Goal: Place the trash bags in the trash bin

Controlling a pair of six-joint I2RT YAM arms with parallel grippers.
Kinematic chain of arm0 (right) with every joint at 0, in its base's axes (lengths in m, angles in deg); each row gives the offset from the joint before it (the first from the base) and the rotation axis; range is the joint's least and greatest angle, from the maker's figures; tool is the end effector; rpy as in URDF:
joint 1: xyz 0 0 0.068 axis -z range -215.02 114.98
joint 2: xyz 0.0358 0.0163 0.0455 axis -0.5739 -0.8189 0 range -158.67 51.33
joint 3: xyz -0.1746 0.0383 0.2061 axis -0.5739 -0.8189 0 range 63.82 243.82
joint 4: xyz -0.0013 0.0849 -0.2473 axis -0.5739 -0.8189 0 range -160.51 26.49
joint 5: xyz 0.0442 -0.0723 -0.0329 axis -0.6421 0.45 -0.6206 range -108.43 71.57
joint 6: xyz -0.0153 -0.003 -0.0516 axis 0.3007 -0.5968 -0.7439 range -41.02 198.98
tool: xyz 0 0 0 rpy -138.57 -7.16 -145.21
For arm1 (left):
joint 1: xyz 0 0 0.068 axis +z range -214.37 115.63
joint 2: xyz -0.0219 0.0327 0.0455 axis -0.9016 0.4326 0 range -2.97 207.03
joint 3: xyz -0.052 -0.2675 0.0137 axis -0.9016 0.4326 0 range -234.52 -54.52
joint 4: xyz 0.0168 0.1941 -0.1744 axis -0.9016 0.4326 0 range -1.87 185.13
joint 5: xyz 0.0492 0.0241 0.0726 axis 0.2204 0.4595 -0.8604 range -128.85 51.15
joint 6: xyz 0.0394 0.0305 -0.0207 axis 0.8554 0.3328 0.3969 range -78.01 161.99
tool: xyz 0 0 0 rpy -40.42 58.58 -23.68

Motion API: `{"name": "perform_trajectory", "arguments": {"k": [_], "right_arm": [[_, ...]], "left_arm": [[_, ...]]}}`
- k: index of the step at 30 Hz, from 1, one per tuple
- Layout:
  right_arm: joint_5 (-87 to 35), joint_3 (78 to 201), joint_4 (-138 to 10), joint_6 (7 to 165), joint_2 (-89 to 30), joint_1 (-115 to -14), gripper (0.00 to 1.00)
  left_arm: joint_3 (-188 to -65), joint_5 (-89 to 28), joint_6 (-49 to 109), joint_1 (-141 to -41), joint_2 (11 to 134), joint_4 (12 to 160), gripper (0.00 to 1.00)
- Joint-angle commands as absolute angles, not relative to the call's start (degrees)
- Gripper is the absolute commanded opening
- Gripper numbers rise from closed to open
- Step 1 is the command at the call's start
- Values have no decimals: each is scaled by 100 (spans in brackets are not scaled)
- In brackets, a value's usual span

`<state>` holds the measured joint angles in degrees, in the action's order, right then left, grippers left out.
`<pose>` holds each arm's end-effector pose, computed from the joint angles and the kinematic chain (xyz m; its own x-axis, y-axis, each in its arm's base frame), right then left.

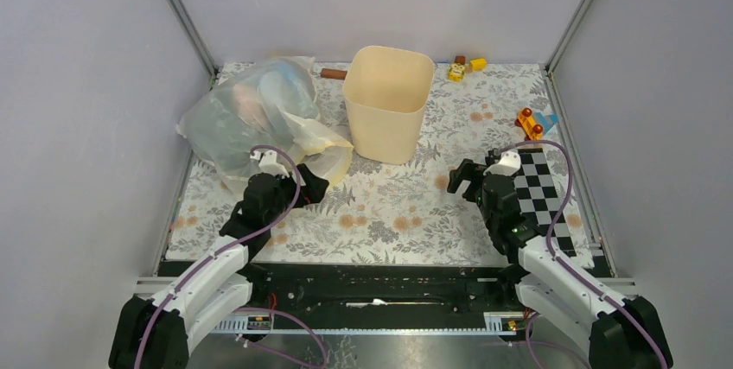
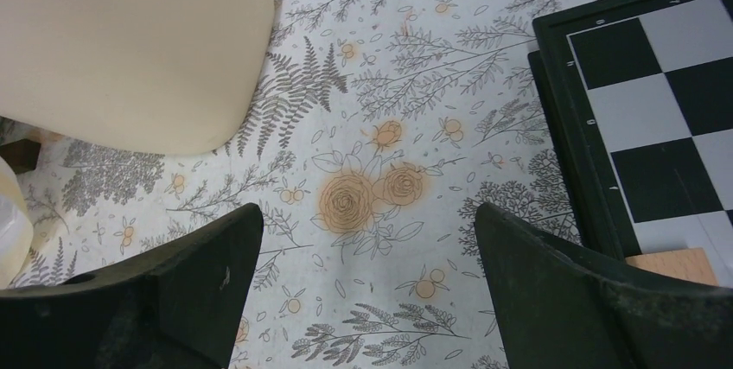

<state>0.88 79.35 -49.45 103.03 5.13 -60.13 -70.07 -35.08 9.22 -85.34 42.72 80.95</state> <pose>0.1695 0.0664 0.1999 -0.2825 0.2923 -0.9136 0.0019 0.9526 0.3042 0.1658 -0.0661 0.1886 -0.5302 -0.3752 -0.7604 0.1506 0.8409 -0.5199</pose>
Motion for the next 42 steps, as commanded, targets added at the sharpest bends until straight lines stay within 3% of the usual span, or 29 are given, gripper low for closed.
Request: {"name": "perform_trajectory", "arguments": {"k": [1,18,22,28,35,42], "right_arm": [[514,7824,-4669,10372,678,-6033,100],[22,7734,-4376,10326,651,-6034,100],[-2,7732,-4395,10327,647,-6034,100],[27,7727,-4427,10329,683,-6034,100],[-16,7720,-4394,10358,563,-6034,100],[-72,7775,-4368,10379,406,-6034,100]], "left_arm": [[-7044,-3707,1009,-8547,4144,7975,99],[-7965,-4524,-428,-8546,4212,8360,98],[-8112,-4529,-469,-8546,4428,8236,93],[-8517,-5461,524,-8720,4875,8429,98],[-8870,-7398,2381,-9901,5943,7986,99],[-9547,-8961,3333,-10030,7125,7781,98]]}}
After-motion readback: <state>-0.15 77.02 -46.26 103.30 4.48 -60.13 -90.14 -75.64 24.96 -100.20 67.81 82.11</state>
